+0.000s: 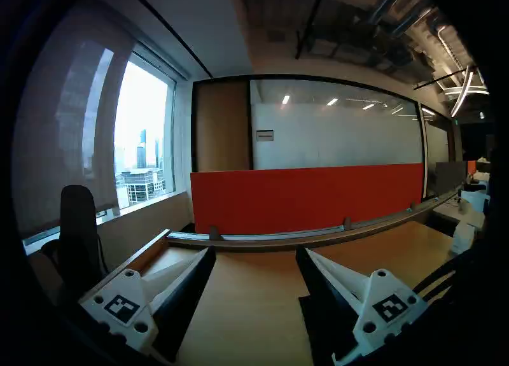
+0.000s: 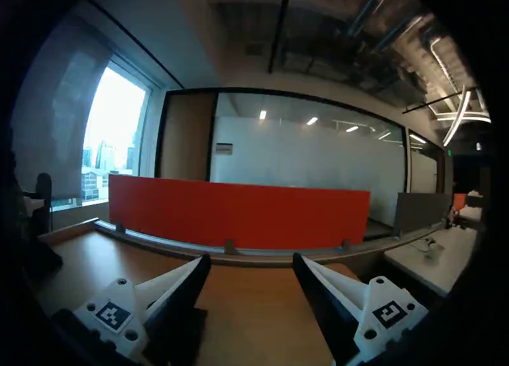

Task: Fold towel

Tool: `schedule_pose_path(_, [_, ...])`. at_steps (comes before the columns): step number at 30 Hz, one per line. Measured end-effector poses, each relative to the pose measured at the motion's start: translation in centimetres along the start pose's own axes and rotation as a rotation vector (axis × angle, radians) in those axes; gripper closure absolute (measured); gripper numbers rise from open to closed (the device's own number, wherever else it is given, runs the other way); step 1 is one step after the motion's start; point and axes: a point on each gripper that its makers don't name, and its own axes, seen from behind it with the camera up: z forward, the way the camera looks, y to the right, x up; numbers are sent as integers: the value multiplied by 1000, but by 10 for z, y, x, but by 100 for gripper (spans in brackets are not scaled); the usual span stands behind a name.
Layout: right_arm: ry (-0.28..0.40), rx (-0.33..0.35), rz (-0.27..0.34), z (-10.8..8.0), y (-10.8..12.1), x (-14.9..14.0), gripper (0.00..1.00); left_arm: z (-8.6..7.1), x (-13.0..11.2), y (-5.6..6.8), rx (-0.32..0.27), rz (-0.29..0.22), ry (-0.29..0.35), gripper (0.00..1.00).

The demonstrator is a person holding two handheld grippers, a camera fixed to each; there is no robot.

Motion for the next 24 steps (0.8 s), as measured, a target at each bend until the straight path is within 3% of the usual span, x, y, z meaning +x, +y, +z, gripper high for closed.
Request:
schedule_pose_path(9, [-64, 112, -47, -4, -20, 2, 0, 0, -4, 14, -76, 52, -64, 7])
schedule_pose_path(17, [-121, 231, -77, -10, -41, 2, 0, -5, -21, 43, -238, 121, -135, 7])
schedule_pose_path(24, [-176, 300, -99, -14, -52, -10, 0, -9, -37, 62, -322, 138, -180, 7])
